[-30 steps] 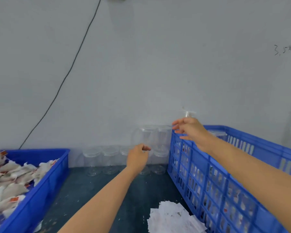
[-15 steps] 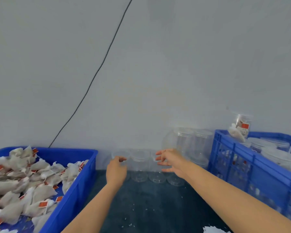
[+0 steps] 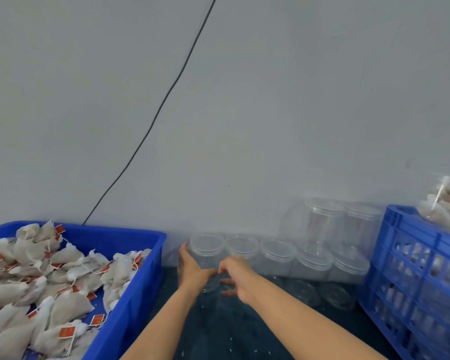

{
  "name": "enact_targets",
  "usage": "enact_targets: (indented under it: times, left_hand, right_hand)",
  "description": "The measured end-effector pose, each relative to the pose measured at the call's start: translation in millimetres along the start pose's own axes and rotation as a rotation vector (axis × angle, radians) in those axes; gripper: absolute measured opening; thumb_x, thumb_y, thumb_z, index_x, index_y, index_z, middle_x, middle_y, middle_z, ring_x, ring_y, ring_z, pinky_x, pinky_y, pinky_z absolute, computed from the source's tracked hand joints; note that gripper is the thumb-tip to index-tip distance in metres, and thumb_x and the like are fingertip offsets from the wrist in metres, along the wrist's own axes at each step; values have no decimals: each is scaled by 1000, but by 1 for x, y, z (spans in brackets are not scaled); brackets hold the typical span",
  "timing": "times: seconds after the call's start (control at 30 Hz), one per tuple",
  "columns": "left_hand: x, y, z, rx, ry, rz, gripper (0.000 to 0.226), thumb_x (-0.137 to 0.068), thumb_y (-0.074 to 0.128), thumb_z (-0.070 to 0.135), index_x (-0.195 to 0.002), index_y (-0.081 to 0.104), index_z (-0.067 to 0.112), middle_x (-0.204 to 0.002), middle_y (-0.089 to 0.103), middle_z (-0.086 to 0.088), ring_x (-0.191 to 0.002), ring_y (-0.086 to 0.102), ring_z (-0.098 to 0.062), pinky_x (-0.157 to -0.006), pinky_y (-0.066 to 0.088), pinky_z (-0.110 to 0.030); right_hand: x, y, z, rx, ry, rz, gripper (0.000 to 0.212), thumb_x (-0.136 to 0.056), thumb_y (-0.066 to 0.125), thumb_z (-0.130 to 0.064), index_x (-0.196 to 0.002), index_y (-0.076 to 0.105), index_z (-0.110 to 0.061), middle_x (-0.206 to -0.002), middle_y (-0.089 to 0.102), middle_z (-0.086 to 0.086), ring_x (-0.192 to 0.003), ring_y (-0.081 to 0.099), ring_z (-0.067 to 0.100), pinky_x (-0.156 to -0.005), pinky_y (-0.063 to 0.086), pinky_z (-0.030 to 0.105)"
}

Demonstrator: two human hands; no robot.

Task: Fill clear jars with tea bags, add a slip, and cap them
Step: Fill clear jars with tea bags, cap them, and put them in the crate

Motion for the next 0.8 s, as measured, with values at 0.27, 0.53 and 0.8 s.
enact_targets:
  times: [0.27,0.53,0.8]
  left_hand:
    - [11,0,-7,-104,-40,43,108,-65,86,8,-149,19,23,-153,18,-6,-140,26,-31,-112,33,-50]
    - [84,-5,17,-191,185,202,97,-58,91,35,-138,37,26,-142,41,-2,-128,44,-24,-112,31,-44]
    - [172,3,45,-355,318,102,106,-51,79,69,-137,35,24,-129,48,7,-120,50,-15,-105,39,-38]
  right_hand:
    - [4,3,5,-2,-42,-26,29,-81,44,-1,-105,50,-16,-99,49,5,-93,50,21,-69,41,33]
    - [55,-16,18,38,-176,-69,51,-83,57,-13,-128,41,-31,-97,57,-1,-89,52,15,-76,38,32]
    - [129,-56,7,110,-309,25,64,-83,67,-50,-134,38,-24,-123,55,1,-99,54,15,-87,49,35]
Point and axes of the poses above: each hand's wrist, its own x-axis away from the middle knuckle, its own y-axis out of the palm, z = x × y, the point moved 2 cm from there along -x, towards the middle knuckle
